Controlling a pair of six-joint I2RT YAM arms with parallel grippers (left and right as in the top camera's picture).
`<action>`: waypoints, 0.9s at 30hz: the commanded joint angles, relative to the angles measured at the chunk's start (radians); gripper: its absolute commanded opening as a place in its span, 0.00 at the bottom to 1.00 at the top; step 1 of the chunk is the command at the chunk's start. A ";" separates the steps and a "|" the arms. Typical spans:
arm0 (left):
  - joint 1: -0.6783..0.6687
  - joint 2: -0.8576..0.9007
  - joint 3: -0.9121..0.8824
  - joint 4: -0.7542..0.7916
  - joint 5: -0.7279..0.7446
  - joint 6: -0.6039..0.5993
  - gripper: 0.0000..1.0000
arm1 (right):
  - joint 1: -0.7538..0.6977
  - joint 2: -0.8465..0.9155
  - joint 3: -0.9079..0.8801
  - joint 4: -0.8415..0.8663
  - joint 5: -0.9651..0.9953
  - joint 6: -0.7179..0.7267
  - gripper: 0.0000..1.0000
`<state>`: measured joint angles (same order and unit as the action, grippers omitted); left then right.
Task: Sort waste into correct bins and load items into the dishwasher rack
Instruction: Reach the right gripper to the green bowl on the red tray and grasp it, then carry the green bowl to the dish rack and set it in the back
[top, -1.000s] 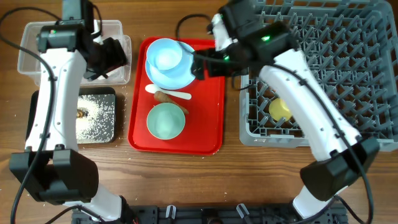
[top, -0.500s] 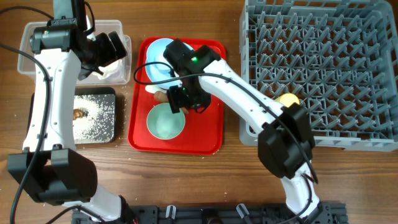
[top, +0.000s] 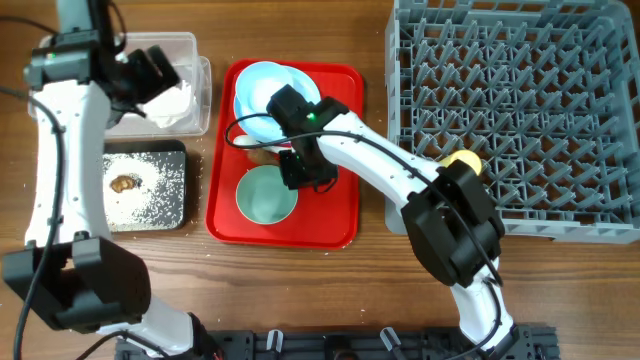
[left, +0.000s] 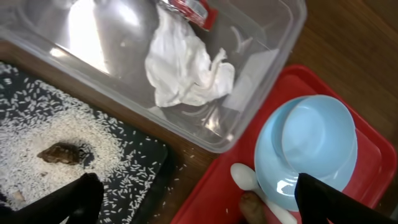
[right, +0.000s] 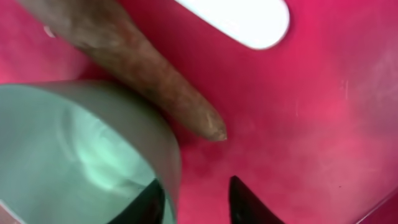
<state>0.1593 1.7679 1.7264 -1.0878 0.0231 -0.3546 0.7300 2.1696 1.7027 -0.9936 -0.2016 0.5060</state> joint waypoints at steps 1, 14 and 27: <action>0.050 -0.018 0.013 -0.004 -0.017 -0.021 1.00 | 0.004 0.007 -0.005 0.014 -0.002 0.013 0.22; 0.058 -0.018 0.013 -0.004 -0.017 -0.021 1.00 | 0.004 0.015 -0.008 0.016 0.037 0.024 0.04; 0.058 -0.018 0.013 -0.004 -0.017 -0.020 1.00 | -0.129 -0.369 0.046 -0.033 0.249 -0.061 0.04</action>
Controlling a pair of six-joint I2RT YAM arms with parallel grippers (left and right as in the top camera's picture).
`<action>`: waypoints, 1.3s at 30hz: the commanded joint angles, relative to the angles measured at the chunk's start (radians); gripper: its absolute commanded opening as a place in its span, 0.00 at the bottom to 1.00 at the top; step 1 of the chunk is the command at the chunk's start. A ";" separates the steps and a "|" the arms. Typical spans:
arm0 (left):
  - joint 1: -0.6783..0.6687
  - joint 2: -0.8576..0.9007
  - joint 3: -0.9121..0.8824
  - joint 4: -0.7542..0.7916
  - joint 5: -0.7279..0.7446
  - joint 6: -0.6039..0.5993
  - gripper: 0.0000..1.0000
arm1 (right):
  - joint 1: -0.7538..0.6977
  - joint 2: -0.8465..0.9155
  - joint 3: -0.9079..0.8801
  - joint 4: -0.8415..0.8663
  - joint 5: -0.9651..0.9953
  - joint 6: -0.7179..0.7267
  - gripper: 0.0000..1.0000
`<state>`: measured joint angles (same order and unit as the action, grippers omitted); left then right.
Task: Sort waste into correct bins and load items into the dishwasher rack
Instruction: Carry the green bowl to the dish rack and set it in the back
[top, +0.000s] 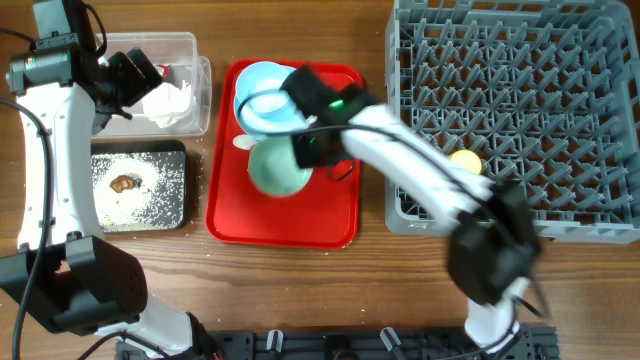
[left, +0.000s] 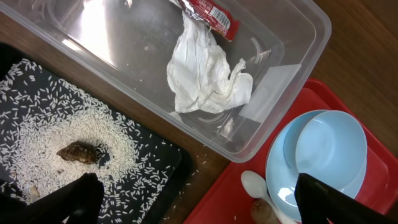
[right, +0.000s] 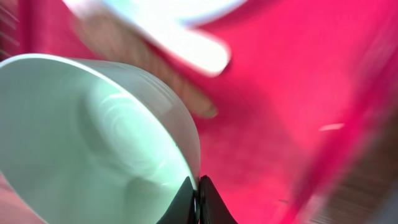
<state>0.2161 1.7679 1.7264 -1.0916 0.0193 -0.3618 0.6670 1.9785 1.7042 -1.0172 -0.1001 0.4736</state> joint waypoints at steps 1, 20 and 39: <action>0.001 -0.018 0.013 0.000 -0.013 -0.013 1.00 | -0.086 -0.212 0.044 -0.018 0.224 -0.028 0.04; 0.001 -0.018 0.013 0.000 -0.013 -0.013 1.00 | -0.352 -0.109 0.037 0.198 1.257 -0.225 0.04; 0.001 -0.018 0.013 0.000 -0.013 -0.013 1.00 | -0.404 0.069 0.037 0.762 1.312 -0.776 0.04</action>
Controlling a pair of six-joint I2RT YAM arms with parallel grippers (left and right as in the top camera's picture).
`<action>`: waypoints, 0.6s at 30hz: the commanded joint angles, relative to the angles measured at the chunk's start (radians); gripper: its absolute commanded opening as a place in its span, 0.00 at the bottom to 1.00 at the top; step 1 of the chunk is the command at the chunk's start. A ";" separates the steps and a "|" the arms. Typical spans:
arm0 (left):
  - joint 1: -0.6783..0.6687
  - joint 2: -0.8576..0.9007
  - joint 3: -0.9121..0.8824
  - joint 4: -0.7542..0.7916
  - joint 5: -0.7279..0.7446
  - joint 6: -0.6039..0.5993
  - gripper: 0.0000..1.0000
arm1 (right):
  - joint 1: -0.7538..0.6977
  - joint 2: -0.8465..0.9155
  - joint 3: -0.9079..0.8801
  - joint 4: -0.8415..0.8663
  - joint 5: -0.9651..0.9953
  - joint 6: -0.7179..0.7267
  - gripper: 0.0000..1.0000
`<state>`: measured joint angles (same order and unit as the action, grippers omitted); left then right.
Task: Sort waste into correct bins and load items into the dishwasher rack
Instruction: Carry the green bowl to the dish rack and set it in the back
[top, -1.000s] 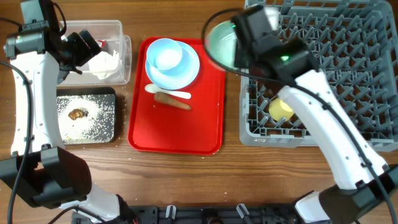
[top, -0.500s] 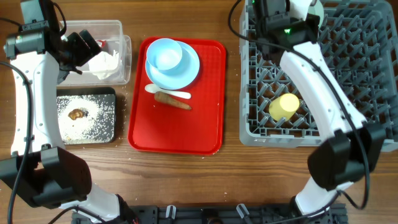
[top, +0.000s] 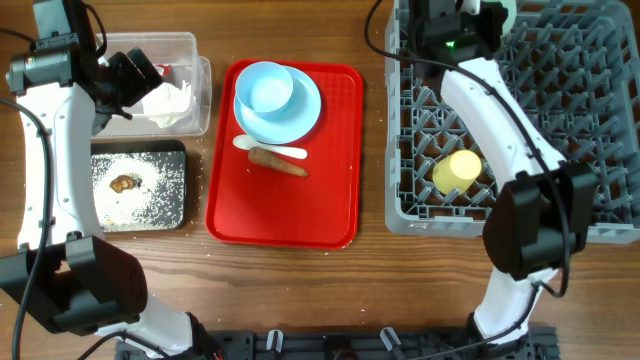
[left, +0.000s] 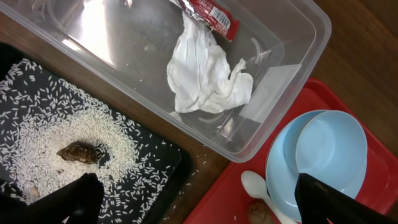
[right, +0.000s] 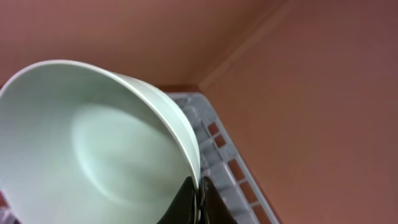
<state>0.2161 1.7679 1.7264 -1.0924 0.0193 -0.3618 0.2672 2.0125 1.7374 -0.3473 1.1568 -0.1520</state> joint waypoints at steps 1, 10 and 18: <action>0.001 -0.018 0.013 0.001 -0.013 -0.013 1.00 | -0.006 0.043 0.003 0.145 0.055 -0.184 0.04; 0.001 -0.018 0.013 0.001 -0.013 -0.013 1.00 | -0.031 0.103 0.003 0.281 0.016 -0.293 0.04; 0.001 -0.018 0.013 0.001 -0.013 -0.013 1.00 | -0.040 0.140 0.003 0.284 -0.139 -0.291 0.04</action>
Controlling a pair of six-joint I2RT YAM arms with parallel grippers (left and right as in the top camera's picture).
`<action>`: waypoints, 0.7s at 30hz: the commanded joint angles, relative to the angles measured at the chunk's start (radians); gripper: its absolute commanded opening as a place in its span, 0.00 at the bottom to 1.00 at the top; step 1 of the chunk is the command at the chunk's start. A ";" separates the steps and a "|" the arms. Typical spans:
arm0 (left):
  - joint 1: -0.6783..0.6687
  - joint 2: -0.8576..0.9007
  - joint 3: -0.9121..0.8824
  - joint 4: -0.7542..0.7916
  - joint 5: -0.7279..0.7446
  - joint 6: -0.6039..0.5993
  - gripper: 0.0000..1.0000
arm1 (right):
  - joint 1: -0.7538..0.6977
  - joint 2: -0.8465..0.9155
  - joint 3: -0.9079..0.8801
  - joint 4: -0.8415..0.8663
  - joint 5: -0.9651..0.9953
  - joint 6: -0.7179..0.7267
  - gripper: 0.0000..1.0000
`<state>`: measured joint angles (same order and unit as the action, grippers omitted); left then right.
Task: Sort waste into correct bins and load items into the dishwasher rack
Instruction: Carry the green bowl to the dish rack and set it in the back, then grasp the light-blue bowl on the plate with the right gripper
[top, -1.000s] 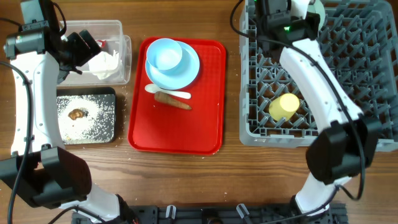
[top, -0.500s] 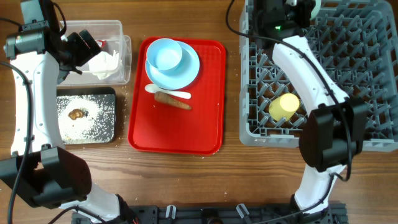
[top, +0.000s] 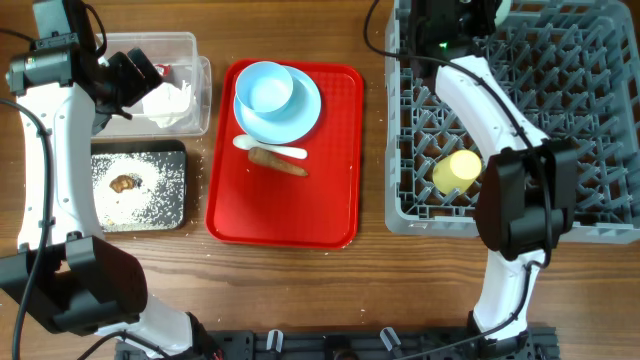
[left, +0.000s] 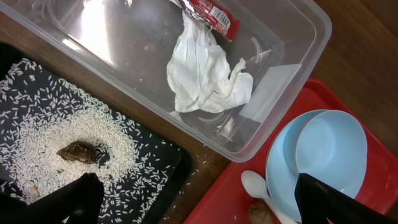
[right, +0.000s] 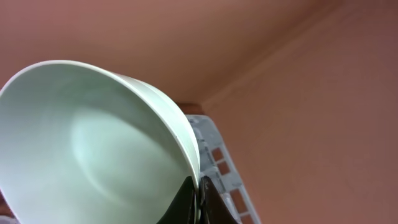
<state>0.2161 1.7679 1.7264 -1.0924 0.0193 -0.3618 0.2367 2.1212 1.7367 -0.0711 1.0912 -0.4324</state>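
My right gripper (right: 198, 193) is shut on the rim of a pale green bowl (right: 93, 143), held on edge at the far left corner of the grey dishwasher rack (top: 570, 120). In the overhead view the bowl is almost cut off by the top edge. A yellow cup (top: 455, 170) lies in the rack. On the red tray (top: 290, 215) a blue bowl (top: 268, 92) sits on a blue plate (top: 305, 110), with a white spoon (top: 285, 150) and a brown food piece (top: 280, 162) just in front. My left gripper (left: 196, 199) hangs open and empty over the bins.
A clear bin (top: 203, 80) at the far left holds a white napkin (left: 208, 71) and a red wrapper (left: 208, 14). In front of it a black tray (top: 170, 215) carries scattered rice and a brown scrap (left: 78, 152). Bare wood lies between tray and rack.
The right arm has shifted slightly farther back at the rack's far left corner, with the green bowl still pinched by its rim. The left arm has not moved.
My right gripper stood open astride the green bowl's rim on the red tray. Then it was shut on the rim with the bowl tilted above the tray. Later the bowl was over the rack's far left corner, where it remains. The left arm drew back slightly early, then stayed still.
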 joint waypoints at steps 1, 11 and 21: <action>0.001 -0.018 0.013 0.001 -0.013 -0.013 1.00 | -0.014 0.040 0.004 0.009 -0.081 -0.010 0.04; 0.001 -0.018 0.013 0.001 -0.013 -0.013 1.00 | -0.035 0.102 0.004 -0.003 -0.025 -0.018 0.04; 0.001 -0.018 0.013 0.001 -0.013 -0.013 1.00 | -0.022 0.108 0.004 -0.084 0.025 -0.040 0.04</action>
<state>0.2161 1.7679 1.7264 -1.0920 0.0193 -0.3618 0.2089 2.2120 1.7370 -0.1345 1.0683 -0.4515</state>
